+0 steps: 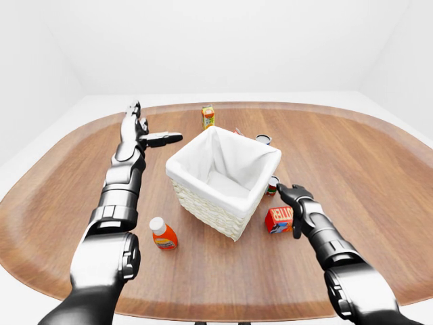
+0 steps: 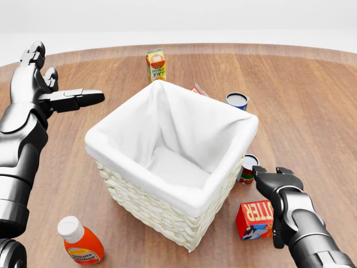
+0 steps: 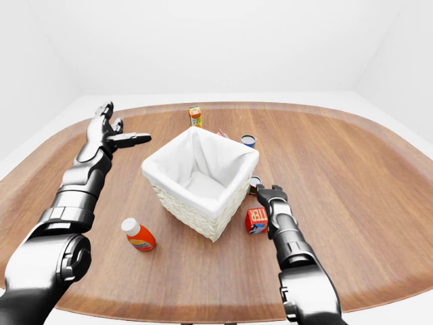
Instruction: Pick up the butter and put it in the basket.
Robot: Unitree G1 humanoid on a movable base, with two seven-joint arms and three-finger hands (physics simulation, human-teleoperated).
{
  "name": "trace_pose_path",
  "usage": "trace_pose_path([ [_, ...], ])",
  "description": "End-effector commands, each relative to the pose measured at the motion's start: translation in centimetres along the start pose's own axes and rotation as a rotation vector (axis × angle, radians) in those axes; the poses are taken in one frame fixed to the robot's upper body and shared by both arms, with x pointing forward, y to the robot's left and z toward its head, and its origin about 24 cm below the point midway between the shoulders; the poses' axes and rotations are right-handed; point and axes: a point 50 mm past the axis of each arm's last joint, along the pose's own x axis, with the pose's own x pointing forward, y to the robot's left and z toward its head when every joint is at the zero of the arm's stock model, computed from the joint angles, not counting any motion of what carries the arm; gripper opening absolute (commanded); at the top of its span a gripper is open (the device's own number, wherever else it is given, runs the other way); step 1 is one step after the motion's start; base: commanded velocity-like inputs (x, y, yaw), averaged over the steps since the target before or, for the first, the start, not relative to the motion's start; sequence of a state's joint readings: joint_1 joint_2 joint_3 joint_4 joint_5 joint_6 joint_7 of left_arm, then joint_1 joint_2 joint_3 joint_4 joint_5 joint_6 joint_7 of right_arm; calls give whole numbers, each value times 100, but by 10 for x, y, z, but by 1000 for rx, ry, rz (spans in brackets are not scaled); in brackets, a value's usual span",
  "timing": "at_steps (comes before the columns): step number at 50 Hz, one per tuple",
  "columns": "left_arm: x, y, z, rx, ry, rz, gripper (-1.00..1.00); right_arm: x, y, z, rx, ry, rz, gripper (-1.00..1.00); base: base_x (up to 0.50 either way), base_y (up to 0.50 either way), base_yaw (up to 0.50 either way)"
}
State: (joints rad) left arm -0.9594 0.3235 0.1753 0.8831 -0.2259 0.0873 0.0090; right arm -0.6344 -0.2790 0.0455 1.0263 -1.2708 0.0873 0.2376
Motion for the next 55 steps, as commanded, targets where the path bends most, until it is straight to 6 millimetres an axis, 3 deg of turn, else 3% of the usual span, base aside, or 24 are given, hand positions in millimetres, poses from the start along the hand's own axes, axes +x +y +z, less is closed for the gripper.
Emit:
trace_pose_path([
  [1,1,2,-6,-1,32,3,100,5,9,1,2,18,12,100,0,0,0],
  [39,2,7,-20,-13,107,15,100,6,36,10,-38,19,90,100,0,0,0],
  [40,2,7,-20,-14,107,16,100,6,37,9,-43,20,89,39,0,0,0],
  [41,2,8,-20,-14,110,17,100,6,38,9,-50,21,90,-100,0,0,0],
  [55,2,10,-21,-18,116,25,100,5,42,10,-62,18,93,-100,0,0,0],
])
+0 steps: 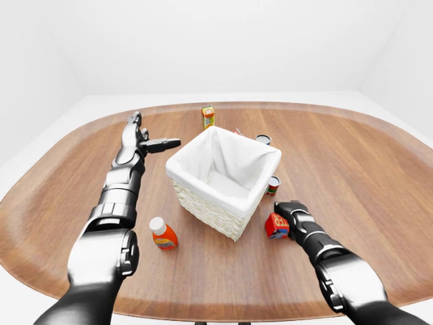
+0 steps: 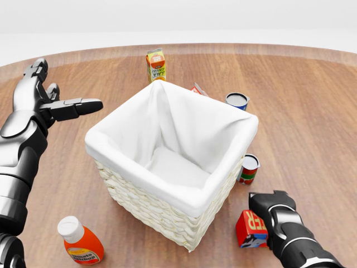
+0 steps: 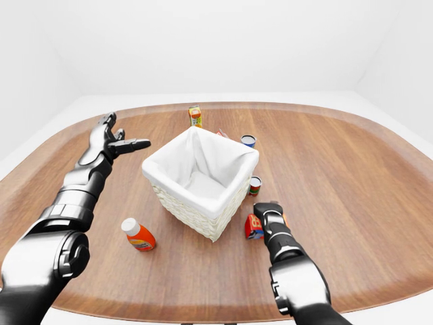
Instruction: Pick up the butter and put it in the basket.
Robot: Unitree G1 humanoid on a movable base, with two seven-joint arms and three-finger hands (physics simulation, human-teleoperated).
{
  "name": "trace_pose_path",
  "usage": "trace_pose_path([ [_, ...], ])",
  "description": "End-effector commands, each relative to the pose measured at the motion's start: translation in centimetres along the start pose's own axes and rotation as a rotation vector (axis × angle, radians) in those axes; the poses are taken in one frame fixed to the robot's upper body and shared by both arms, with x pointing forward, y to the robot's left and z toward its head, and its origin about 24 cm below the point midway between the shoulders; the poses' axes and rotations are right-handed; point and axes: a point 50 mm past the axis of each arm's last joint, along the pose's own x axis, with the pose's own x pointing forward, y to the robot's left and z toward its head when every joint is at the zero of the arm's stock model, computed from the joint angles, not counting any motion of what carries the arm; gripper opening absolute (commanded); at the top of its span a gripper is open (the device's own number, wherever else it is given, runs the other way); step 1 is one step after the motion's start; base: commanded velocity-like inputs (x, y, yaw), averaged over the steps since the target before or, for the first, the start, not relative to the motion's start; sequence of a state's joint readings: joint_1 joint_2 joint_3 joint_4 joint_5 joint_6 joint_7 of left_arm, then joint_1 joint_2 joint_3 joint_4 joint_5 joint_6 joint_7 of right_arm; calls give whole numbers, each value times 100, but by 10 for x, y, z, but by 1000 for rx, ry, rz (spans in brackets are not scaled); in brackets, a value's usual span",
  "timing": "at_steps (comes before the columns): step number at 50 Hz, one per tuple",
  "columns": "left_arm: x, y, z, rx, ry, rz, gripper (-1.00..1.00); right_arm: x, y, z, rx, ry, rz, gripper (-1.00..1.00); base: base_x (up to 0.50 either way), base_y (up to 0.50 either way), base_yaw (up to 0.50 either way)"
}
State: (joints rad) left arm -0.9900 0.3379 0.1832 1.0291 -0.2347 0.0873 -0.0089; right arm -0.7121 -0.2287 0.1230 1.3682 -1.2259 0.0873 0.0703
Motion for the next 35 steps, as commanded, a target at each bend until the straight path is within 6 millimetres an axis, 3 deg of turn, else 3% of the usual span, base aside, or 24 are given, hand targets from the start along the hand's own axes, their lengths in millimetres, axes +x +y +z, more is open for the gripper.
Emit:
trace_pose_path([
  [1,0,2,-2,-4,11,6,100,0,0,2,-25,-3,-8,-100,0,0,0],
  [19,0,5,-6,-6,27,15,100,0,-11,-2,19,0,-93,-100,0,0,0],
  [35,-1,6,-4,-8,16,16,100,-9,-44,-15,-21,-7,-157,-100,0,0,0],
])
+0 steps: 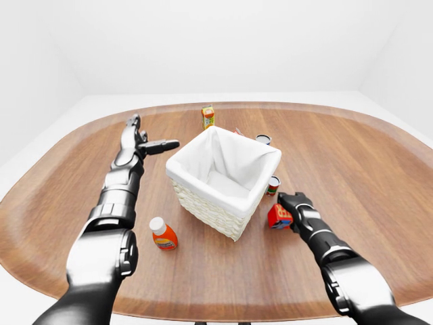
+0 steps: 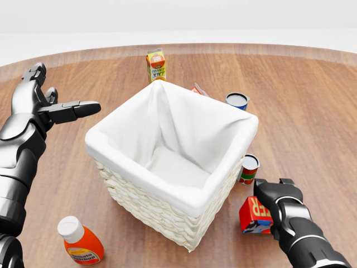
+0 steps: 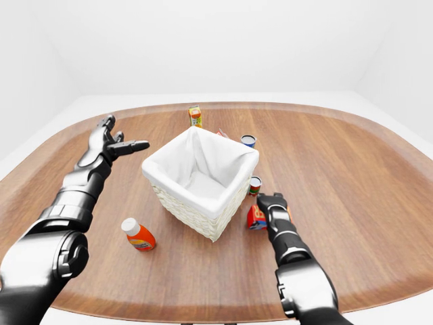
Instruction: Pick up the butter and put it in the basket.
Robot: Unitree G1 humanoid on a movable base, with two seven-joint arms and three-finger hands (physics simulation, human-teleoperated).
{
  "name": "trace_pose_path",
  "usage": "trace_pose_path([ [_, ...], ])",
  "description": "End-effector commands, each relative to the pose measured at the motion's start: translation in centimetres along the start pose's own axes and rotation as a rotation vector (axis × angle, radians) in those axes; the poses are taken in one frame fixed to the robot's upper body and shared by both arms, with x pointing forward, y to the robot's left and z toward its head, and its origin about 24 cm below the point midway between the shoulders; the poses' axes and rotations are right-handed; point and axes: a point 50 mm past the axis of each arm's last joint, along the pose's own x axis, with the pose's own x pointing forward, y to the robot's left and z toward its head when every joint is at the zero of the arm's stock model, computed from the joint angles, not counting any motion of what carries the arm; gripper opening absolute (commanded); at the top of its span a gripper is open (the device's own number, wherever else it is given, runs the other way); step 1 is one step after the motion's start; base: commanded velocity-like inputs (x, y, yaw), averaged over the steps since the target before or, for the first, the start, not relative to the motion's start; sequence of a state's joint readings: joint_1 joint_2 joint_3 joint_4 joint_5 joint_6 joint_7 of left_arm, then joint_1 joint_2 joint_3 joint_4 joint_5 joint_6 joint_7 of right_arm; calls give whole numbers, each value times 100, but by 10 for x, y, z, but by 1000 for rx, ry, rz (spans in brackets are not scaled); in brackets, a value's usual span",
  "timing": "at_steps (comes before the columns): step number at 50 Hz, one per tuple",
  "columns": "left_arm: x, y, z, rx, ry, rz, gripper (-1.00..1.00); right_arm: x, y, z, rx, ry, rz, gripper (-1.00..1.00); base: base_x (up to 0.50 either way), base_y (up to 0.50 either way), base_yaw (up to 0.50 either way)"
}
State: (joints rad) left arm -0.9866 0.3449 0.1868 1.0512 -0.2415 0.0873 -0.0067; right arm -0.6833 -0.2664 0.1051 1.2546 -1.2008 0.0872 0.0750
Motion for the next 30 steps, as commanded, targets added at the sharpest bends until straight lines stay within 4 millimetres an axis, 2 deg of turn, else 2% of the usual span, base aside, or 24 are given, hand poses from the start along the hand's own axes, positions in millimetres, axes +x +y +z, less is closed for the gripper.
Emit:
trace_pose_path([
  [1,0,1,1,-2,-7,1,100,-6,-30,-3,-70,-17,-78,-100,0,0,0],
  [20,-1,3,-4,-8,9,-2,100,-23,-58,-14,-149,32,-105,-100,0,0,0],
  [30,-1,4,-4,-15,9,-1,100,-45,-90,-21,-181,85,-142,-100,0,0,0],
])
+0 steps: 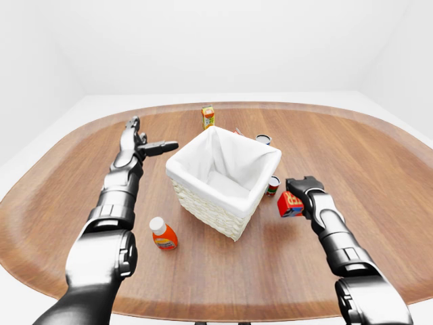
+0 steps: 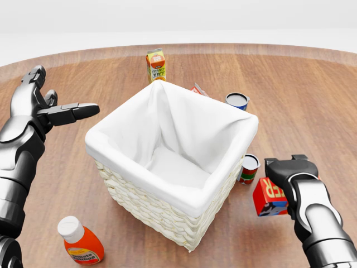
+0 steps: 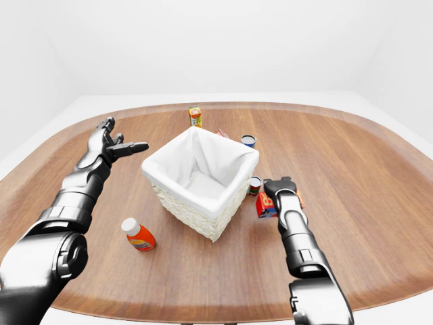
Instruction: Pick up the butter and put it in the basket.
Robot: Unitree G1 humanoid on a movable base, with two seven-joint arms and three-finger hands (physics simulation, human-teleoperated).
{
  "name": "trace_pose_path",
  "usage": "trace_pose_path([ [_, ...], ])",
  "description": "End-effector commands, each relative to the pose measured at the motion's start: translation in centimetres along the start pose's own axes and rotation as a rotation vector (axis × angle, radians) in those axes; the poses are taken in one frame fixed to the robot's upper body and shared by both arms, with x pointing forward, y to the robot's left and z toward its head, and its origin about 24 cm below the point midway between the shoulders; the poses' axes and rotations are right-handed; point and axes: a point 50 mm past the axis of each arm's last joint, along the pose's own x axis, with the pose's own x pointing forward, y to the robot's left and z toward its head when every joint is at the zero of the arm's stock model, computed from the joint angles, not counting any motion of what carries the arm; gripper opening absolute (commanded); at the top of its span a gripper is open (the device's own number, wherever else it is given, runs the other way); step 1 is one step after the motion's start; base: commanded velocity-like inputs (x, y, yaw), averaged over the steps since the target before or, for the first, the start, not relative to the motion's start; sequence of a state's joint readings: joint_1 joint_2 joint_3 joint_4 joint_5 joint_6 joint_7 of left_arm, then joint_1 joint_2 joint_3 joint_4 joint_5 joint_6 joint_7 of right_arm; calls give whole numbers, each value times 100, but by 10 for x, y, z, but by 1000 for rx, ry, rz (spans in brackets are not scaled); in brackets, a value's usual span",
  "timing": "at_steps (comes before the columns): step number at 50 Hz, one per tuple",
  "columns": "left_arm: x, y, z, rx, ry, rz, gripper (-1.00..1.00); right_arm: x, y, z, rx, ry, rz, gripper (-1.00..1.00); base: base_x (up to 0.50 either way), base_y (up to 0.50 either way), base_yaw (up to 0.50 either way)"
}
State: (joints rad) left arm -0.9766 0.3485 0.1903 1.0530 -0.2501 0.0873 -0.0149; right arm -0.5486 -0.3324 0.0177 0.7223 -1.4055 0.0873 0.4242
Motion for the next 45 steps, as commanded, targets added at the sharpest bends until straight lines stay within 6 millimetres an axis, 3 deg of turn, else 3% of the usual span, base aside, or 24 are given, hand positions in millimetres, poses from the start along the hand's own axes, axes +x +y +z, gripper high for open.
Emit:
trace_pose_path([
  [1,0,1,0,-5,-1,-1,100,-20,-38,-13,-57,72,-73,-100,0,0,0],
  [29,-1,8,-5,-19,17,13,100,-35,-109,-13,81,11,-334,-100,0,0,0],
  [45,-1,7,-10,-17,40,14,100,-48,-132,-12,66,7,-426,-100,0,0,0],
])
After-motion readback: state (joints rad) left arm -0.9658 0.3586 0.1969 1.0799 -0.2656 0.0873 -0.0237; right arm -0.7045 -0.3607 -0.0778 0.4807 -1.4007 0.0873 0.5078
